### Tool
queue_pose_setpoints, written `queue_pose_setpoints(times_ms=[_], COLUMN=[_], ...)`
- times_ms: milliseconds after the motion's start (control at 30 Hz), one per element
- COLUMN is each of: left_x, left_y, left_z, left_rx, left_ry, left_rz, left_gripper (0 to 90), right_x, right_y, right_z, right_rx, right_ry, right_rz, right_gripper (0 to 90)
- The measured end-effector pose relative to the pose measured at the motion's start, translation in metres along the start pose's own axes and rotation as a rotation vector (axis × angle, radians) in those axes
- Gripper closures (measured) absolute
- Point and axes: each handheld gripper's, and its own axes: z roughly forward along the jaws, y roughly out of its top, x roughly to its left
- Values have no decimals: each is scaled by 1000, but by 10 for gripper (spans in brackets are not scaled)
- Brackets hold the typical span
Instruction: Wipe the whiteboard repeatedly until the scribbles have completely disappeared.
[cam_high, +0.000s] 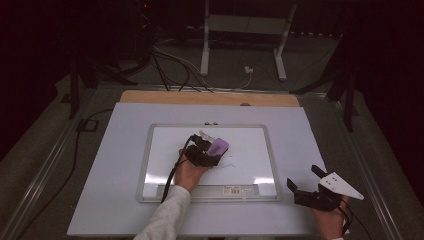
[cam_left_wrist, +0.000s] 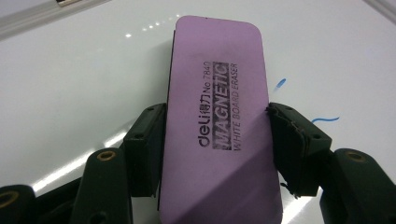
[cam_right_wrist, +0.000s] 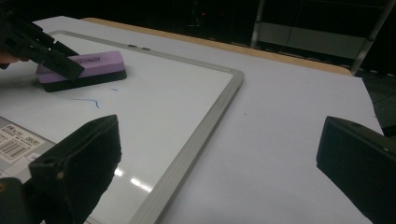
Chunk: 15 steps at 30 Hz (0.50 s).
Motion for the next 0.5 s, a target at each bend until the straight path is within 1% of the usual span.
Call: queue_pose_setpoints(times_ms=[33,100,167,200,233,300,333,367,433,467,500], left_x=[-2,-13,-24,-31,-36,-40,-39,-36,-30,-25,-19], left_y=[0,-2,-4,-5,-5,-5,-5,-4,-2,-1,1], left_z=[0,-2,-3,-3,-4,-3,-3,-2,-1,0,1], left_rx=[3,8,12,18,21,19,19,16,12,13,12], left_ry=[-5,-16,-38,-47,-54,-47,-52,-57,-36,-24,-9], left_rz=[6,40,69,100,116,133,127,107,91,76,48], left_gripper=[418,418,418,418,418,418,418,418,418,418,418], right_x=[0,0,1,1,1,2,2,2,1,1,0], right_y=[0,0,0,0,0,0,0,0,0,0,0], right_z=[0,1,1,1,1,1,1,0,0,0,0], right_rx=[1,3,2,3,4,4,3,1,0,0,0], right_ry=[0,1,2,3,4,4,2,2,-1,-1,-2], right_rz=[1,0,-3,-3,-4,-6,-7,-8,-4,-2,0], right_gripper=[4,4,5,5,5,4,5,5,5,5,5])
